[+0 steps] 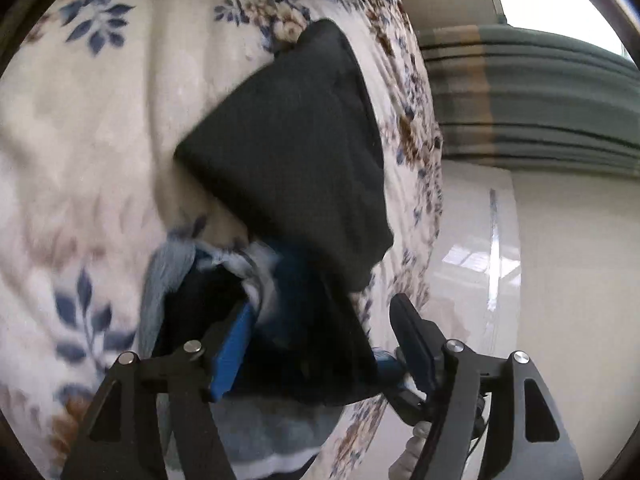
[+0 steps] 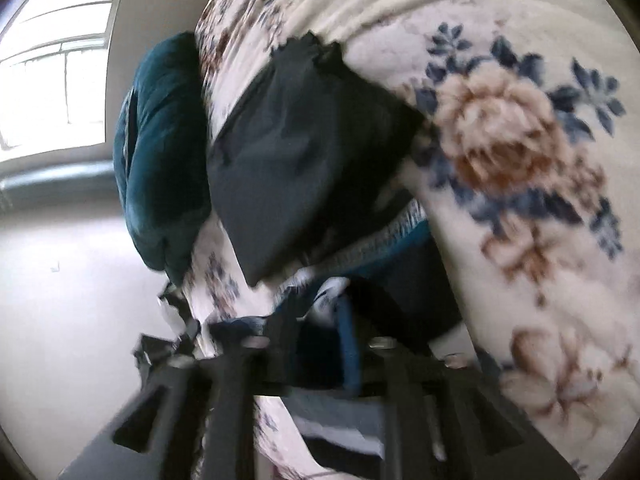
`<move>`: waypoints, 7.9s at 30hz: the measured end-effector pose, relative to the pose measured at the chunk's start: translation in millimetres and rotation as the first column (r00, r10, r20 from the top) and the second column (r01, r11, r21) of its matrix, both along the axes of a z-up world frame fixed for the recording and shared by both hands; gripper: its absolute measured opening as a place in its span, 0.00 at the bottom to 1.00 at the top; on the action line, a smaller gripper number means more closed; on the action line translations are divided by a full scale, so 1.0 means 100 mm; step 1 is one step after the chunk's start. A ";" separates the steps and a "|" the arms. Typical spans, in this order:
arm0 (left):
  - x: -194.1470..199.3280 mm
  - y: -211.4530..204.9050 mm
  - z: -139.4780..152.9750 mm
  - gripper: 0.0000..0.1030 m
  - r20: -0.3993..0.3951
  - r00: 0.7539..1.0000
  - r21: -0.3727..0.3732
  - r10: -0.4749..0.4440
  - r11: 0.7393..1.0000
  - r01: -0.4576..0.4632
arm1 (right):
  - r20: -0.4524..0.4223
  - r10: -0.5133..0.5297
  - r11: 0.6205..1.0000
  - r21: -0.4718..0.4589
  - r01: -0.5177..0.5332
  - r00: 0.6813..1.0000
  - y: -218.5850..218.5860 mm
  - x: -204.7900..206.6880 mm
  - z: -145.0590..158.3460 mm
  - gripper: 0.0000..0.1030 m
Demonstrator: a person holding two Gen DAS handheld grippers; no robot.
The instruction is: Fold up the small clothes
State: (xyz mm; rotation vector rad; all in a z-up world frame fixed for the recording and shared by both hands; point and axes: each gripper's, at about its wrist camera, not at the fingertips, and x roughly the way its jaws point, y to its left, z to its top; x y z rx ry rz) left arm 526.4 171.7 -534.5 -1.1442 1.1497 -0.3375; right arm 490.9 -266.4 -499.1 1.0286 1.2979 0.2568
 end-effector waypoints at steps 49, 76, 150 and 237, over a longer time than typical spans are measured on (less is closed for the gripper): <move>-2.27 -0.76 -0.80 0.98 -0.089 0.921 0.009 0.378 0.925 -0.379 | -0.131 0.602 0.798 0.093 -0.595 0.788 0.59 0.38 -1.22 1.00; -2.03 0.16 -0.31 0.84 -0.123 0.992 0.163 0.009 0.987 0.012 | -0.303 0.313 0.942 -0.022 -0.334 0.900 0.48 -2.23 -0.84 0.63; -1.86 0.11 -0.26 0.73 -0.159 0.978 0.569 0.134 0.822 -0.020 | -0.144 0.589 0.754 -0.257 -0.605 0.795 0.55 -0.60 -0.52 0.53; 1.61 -0.30 0.82 0.99 -0.069 0.954 0.707 -0.293 0.660 0.254 | -0.060 0.475 0.645 -0.655 -0.394 0.878 0.97 2.03 0.20 1.00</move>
